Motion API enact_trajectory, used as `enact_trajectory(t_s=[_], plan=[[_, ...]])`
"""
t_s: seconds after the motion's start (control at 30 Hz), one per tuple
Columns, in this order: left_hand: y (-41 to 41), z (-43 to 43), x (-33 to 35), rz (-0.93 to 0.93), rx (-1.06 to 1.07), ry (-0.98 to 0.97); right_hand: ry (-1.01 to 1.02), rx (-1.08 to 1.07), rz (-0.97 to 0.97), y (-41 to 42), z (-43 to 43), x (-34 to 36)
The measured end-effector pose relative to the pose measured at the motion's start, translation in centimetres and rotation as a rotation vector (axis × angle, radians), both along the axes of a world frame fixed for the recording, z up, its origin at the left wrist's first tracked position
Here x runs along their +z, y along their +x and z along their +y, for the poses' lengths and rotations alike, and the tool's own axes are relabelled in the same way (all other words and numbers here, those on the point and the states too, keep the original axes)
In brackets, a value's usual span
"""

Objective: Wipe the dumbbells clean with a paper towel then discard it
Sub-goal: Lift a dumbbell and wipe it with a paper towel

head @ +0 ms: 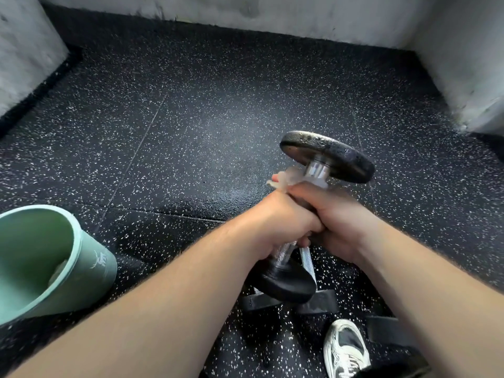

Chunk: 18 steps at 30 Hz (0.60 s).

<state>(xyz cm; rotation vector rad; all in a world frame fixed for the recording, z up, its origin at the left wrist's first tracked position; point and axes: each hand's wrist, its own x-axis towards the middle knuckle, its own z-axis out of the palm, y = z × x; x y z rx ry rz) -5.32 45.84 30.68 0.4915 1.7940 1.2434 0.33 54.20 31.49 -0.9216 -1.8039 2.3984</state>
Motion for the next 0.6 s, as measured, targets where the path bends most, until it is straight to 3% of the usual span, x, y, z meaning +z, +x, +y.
enact_trajectory(t_s=[0.17, 0.33, 0.6], plan=[[0.2, 0.0, -0.9, 0.022, 0.001, 0.035, 0.028, -0.001, 0.001, 0.1, -0.1, -0.8], [0.5, -0.1, -1.1, 0.144, -0.009, 0.053, 0.244, -0.147, -0.049, -0.3, -0.1, -1.7], [0.7, 0.2, -0.7, 0.041, -0.006, 0.005, 0.14, -0.286, -0.109, -0.4, -0.5, -0.5]])
